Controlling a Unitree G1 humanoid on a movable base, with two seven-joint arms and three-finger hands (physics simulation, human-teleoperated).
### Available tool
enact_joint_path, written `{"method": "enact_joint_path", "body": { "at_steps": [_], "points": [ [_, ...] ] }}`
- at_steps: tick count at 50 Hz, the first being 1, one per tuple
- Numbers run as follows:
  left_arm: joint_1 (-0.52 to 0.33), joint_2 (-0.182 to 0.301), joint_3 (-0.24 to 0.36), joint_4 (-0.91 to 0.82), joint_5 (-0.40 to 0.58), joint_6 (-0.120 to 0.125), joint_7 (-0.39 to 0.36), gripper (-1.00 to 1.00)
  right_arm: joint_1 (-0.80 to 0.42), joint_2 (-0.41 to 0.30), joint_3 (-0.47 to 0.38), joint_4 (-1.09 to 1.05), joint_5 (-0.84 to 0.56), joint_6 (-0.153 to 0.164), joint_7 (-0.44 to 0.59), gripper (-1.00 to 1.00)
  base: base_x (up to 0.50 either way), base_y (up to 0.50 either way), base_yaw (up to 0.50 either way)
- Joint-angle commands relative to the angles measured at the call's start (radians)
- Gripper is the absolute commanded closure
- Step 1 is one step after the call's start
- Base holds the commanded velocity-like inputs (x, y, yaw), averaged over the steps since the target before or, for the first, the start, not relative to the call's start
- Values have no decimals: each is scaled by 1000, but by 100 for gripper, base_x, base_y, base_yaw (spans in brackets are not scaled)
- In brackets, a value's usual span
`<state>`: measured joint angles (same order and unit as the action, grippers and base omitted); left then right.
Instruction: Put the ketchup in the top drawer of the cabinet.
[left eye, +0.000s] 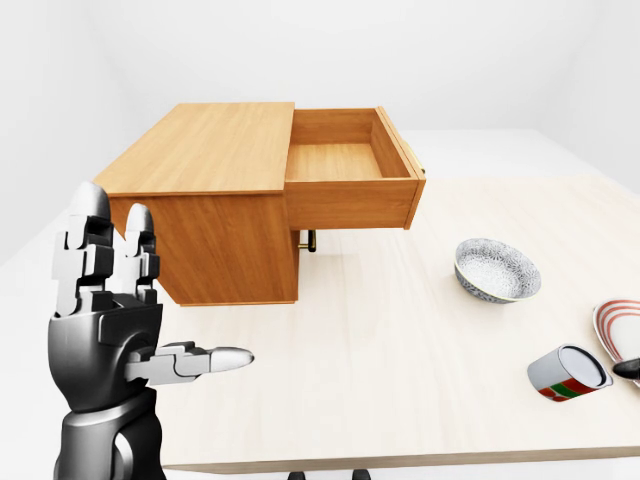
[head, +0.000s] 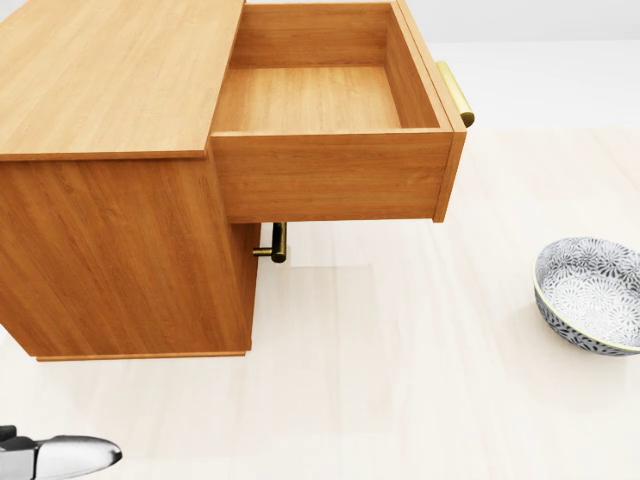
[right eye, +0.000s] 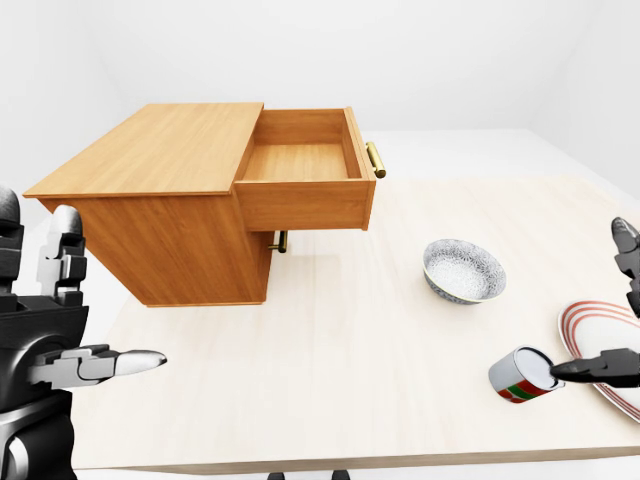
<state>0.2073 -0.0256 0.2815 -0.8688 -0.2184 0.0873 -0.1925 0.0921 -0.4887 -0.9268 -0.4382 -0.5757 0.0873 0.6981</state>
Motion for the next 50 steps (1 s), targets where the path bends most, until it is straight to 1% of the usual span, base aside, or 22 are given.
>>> {"method": "enact_joint_path", "body": {
  "at_steps": [1,10,15,23,29,42,50],
  "points": [
    [1,0,3,-1,-1,0,-1,-100,42,45,-8,57,10,0,0,-100,0,0,0],
    [6,-3,-13,8,10,0,-1,-100,51,56,-19,105,18,0,0,-100,0,0,0],
    [9,-3,-18,11,14,0,-2,-100,55,70,5,138,30,0,0,-100,0,0,0],
    [1,0,-11,13,9,0,-1,-100,45,63,50,189,35,0,0,-100,0,0,0],
    [4,0,-15,13,12,0,0,-100,46,59,66,227,49,0,0,-100,0,0,0],
    [5,0,-20,18,18,0,1,-100,84,65,49,341,77,0,0,-100,0,0,0],
    [2,1,-20,22,19,0,2,-100,87,57,43,353,76,0,0,-100,0,0,0]
  ]
}}
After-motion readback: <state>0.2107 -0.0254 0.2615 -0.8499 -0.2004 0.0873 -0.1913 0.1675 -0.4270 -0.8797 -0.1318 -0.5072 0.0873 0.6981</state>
